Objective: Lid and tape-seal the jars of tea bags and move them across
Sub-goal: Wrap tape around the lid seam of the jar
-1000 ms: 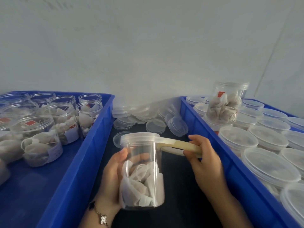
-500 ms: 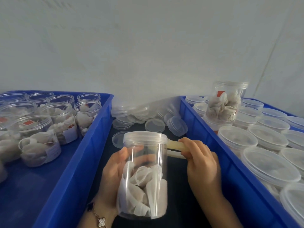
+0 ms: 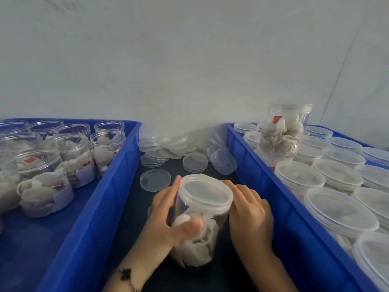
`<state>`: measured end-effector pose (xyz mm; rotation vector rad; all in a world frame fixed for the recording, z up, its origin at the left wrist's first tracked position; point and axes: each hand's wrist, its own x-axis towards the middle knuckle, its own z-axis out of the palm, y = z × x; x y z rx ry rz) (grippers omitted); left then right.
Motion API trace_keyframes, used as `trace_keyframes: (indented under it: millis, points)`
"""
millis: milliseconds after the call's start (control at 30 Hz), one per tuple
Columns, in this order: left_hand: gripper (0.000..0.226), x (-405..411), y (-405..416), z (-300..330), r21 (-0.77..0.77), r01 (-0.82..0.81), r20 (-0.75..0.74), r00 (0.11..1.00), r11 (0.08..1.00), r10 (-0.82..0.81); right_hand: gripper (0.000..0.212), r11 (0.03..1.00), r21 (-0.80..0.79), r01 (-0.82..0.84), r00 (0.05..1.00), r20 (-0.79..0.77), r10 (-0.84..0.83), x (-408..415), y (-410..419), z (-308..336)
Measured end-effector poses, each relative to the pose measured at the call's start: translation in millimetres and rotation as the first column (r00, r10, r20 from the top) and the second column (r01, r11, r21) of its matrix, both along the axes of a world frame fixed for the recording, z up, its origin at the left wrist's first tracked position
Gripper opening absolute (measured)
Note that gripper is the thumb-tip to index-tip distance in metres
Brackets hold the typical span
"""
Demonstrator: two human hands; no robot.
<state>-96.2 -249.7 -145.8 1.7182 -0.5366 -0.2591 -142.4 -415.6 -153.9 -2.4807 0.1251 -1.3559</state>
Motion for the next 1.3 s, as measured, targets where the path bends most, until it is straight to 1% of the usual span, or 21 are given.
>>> trace_keyframes:
  millis: [33,100,133,200,267,300,333,400,433,500,567,667,733,800,867,933,967,1000,1100,1200,1300]
  points:
    - [0.126,-2.5,-0.3,-2.0,0.055,-0.058,0.063,0.997,0.997,0.055,0.016,1.000,-0.003,0.006,1.000,0.008,-0.006,0.6,0.1,0.3]
    - [0.123,-5.4,-2.7,-5.1,0.014,-0.173,0.134,0.976,0.985,0.170,0.020,1.000,0.000,0.022,1.000,0.009,-0.022,1.8,-0.8,0.7]
    - [0.115,-5.9,-2.7,-6.7,-0.037,-0.226,0.140,0.963,0.973,0.229,0.021,0.999,0.008,0.032,0.999,0.012,-0.032,2.8,-2.3,0.5]
    - [0.088,-0.6,-1.3,-9.2,-0.136,-0.299,0.159,0.935,0.945,0.319,0.023,0.998,0.027,0.058,0.998,0.027,-0.059,4.7,-5.7,-1.0]
    - [0.070,0.3,0.5,-9.4,-0.177,-0.289,0.163,0.934,0.941,0.318,0.027,0.998,0.015,0.066,0.997,0.042,-0.067,5.8,-6.3,-3.0]
    - [0.069,-0.9,0.2,-9.2,-0.177,-0.261,0.158,0.944,0.949,0.289,0.030,0.999,0.011,0.051,0.998,0.047,-0.051,5.9,-5.3,-4.1]
    - [0.071,-3.5,-2.2,-8.9,-0.163,-0.232,0.160,0.953,0.959,0.258,0.034,0.999,0.007,0.032,0.998,0.049,-0.032,5.7,-3.7,-4.9]
    - [0.091,-10.6,-9.1,-7.7,-0.122,-0.241,0.203,0.944,0.963,0.262,0.039,1.000,-0.011,-0.001,0.998,0.056,0.001,5.8,-0.6,-6.2]
    - [0.102,-12.8,-12.0,-6.4,-0.112,-0.281,0.220,0.928,0.953,0.300,0.040,1.000,-0.023,-0.018,0.998,0.057,0.020,5.8,1.4,-6.9]
    - [0.121,-13.8,-14.2,-3.7,-0.145,-0.389,0.180,0.894,0.910,0.411,0.042,0.996,-0.066,-0.057,0.996,0.065,0.062,5.4,6.4,-7.2]
    - [0.122,-13.8,-11.5,-2.4,-0.209,-0.494,0.127,0.842,0.844,0.524,0.041,0.989,-0.136,-0.065,0.993,0.086,0.077,4.5,11.3,-7.6]
    - [0.106,-12.7,-6.3,-2.9,-0.178,-0.573,0.157,0.786,0.800,0.598,0.033,0.974,-0.228,0.004,0.985,0.170,0.036,3.4,11.7,-6.7]
    - [0.094,-10.2,-1.9,-0.6,-0.200,-0.557,0.152,0.795,0.806,0.587,0.025,0.966,-0.254,0.045,0.970,0.242,0.018,2.0,5.9,-4.0]
    - [0.096,-6.6,2.4,5.0,-0.264,-0.497,0.088,0.841,0.827,0.533,0.025,0.963,-0.264,0.054,0.963,0.270,0.020,1.0,2.1,0.0]
    - [0.089,-5.1,3.5,6.6,-0.296,-0.411,0.029,0.899,0.862,0.438,0.025,0.961,-0.271,0.060,0.968,0.251,0.010,2.9,0.7,2.4]
    - [0.078,-6.4,2.1,4.8,-0.318,-0.317,-0.046,0.946,0.893,0.319,0.031,0.966,-0.253,0.048,0.978,0.209,0.006,6.0,1.0,1.5]
    - [0.077,-6.8,0.9,3.3,-0.334,-0.280,-0.080,0.960,0.900,0.269,0.033,0.969,-0.243,0.035,0.981,0.191,0.013,7.1,1.0,0.6]
    - [0.079,-6.6,0.7,1.5,-0.356,-0.254,-0.114,0.967,0.899,0.228,0.033,0.971,-0.237,0.019,0.984,0.177,0.024,7.5,0.3,-0.1]
    - [0.098,-5.1,2.2,0.3,-0.423,-0.205,-0.193,0.972,0.883,0.133,0.030,0.969,-0.249,0.003,0.986,0.162,0.038,7.5,-0.9,-0.2]
    - [0.102,-4.0,3.3,0.9,-0.448,-0.186,-0.215,0.972,0.875,0.097,0.028,0.973,-0.232,-0.006,0.985,0.166,0.046,7.9,1.7,-0.1]
    - [0.104,-3.5,3.2,1.1,-0.448,-0.189,-0.207,0.973,0.874,0.105,0.026,0.978,-0.210,-0.022,0.986,0.155,0.055,8.3,6.7,-1.5]
